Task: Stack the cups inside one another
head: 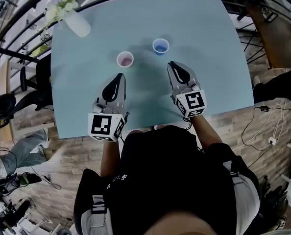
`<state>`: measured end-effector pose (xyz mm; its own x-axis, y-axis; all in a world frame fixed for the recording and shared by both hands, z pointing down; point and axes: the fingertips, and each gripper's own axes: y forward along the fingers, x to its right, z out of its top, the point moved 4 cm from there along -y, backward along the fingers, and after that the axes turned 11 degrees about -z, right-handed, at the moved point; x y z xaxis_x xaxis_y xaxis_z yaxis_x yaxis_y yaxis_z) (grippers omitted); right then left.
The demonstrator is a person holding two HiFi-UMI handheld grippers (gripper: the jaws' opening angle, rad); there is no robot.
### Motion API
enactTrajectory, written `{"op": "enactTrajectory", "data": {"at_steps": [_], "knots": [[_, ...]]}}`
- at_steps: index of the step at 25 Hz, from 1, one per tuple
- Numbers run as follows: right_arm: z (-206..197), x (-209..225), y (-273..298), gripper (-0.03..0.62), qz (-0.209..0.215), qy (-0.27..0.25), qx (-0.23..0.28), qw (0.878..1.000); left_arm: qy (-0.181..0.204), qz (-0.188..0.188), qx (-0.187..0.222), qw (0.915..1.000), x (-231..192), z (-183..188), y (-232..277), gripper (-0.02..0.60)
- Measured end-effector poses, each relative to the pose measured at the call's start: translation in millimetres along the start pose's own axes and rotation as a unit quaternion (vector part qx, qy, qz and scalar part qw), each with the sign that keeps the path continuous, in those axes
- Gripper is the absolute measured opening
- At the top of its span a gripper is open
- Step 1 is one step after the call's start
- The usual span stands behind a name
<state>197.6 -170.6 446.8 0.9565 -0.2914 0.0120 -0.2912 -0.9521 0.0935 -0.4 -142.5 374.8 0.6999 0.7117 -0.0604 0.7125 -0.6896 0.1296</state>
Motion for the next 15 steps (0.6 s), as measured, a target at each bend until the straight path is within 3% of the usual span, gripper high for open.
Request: {"op": "enactTrajectory", "data": {"at_steps": [10,15], "knots": [[-26.1,11.6,34.0,0.086,-0.028,-0.01,-0.026,0.999,-0.004,0.016,-0.004,0.9999,-3.7,1.0,-1.5,-0.008],[-42.7,16.1,52.0,0.141,-0.029,-0.019,-0.04,0.999,-0.004,0.029,-0.015,0.9994,-5.5,-1.2,-6.5,-0.008]]}}
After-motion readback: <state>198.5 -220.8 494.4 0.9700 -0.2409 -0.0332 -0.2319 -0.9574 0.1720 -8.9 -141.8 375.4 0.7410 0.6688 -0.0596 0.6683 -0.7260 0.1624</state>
